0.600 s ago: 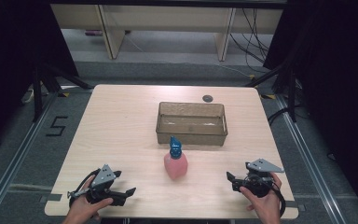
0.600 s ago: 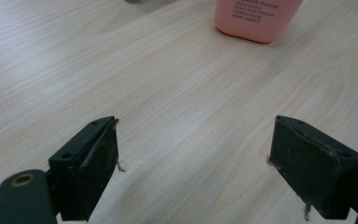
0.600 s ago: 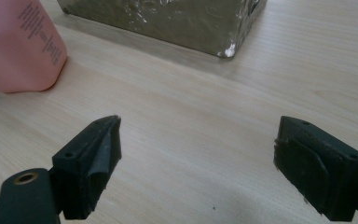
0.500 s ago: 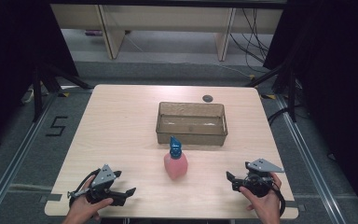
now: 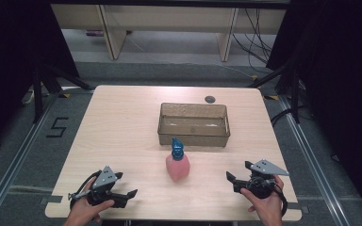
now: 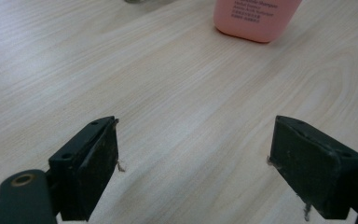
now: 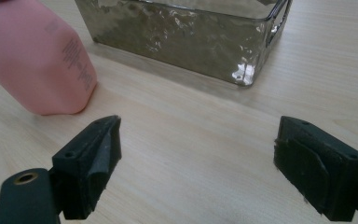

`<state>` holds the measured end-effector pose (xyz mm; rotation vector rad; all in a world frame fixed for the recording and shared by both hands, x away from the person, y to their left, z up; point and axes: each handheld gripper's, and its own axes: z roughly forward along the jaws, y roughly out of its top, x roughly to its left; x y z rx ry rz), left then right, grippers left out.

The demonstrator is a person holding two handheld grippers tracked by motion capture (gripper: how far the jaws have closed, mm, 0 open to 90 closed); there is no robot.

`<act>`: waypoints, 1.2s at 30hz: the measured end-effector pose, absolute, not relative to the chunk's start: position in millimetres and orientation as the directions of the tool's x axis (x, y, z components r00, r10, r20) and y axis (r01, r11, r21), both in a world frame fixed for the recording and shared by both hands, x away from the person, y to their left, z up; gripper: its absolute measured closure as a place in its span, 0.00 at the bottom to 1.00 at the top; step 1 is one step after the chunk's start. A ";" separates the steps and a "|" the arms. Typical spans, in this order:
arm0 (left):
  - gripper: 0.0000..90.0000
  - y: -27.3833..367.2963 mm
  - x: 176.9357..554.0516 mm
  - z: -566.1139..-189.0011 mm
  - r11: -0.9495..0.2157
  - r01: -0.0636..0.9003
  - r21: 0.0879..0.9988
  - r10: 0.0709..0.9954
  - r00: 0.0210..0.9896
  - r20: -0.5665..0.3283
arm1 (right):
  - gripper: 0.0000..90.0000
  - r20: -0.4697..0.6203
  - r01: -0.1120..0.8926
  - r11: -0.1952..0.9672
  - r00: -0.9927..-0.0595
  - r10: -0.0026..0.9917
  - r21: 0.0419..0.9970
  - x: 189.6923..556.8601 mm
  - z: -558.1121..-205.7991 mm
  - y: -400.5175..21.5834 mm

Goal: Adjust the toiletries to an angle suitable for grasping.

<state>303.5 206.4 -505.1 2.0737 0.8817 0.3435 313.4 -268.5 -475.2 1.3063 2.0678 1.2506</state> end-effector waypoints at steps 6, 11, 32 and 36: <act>0.16 206.0 303.4 -505.6 -0.398 0.464 0.792 0.700 0.712 -0.066 | 0.17 0.121 0.489 0.167 -0.504 0.855 0.856 313.6 -473.6 -268.2; 0.16 206.0 303.4 -505.6 -0.399 0.464 0.791 0.699 0.712 -0.065 | 0.17 0.107 0.464 0.171 -0.514 0.851 0.869 314.0 -473.4 -265.5; 0.16 204.9 303.1 -506.0 -0.388 0.466 0.796 0.701 0.709 -0.074 | 0.18 0.117 0.389 0.159 -0.597 0.794 0.908 310.6 -465.0 -244.9; 0.16 204.8 303.0 -506.0 -0.389 0.466 0.795 0.700 0.710 -0.074 | 0.19 0.101 0.369 0.168 -0.608 0.788 0.914 311.0 -464.9 -240.2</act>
